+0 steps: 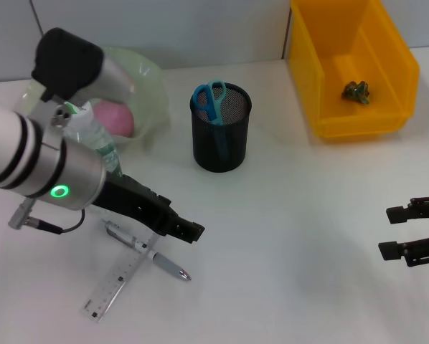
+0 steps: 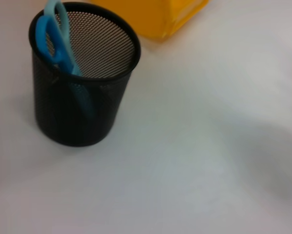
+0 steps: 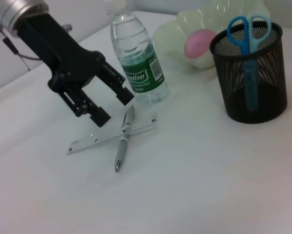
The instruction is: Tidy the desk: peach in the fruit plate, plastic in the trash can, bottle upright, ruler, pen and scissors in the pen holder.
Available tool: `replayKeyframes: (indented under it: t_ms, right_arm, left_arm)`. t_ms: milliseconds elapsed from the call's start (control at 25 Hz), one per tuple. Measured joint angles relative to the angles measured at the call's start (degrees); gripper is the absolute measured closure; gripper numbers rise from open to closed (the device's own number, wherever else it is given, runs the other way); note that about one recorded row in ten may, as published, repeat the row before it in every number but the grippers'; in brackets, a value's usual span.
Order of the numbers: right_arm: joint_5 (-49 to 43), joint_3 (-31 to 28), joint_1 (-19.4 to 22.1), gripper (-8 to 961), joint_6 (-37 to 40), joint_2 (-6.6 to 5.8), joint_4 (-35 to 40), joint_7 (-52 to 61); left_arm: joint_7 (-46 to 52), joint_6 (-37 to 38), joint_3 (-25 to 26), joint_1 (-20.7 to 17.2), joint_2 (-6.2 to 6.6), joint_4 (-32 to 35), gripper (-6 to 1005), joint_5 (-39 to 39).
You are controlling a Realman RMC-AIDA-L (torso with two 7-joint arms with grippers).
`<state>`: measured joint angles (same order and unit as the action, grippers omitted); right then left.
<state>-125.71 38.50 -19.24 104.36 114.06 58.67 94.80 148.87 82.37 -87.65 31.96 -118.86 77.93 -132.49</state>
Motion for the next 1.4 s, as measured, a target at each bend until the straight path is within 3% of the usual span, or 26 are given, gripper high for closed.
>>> replayKeyframes:
  t_ms: [120,360,1400]
  right_arm:
    - [-0.2,0.2,-0.4,144,0.8,-0.16,0.1,-0.5]
    - [-0.3,0.2,-0.7,149,2.9,-0.23,0.3,-2.1]
    - [-0.8,-0.6,-2.2,145,3.7,-0.59,-0.1,1.2]
  left_arm:
    - [3.2,-0.5,-2.9,0.7,-0.1,1.5,207,-3.5]
    - [6.8,-2.9,-7.4,2.3,-0.23,1.4,212,-7.3]
    - [8.6,-3.7,-9.0,4.7,-0.23,-1.9,256,-11.6]
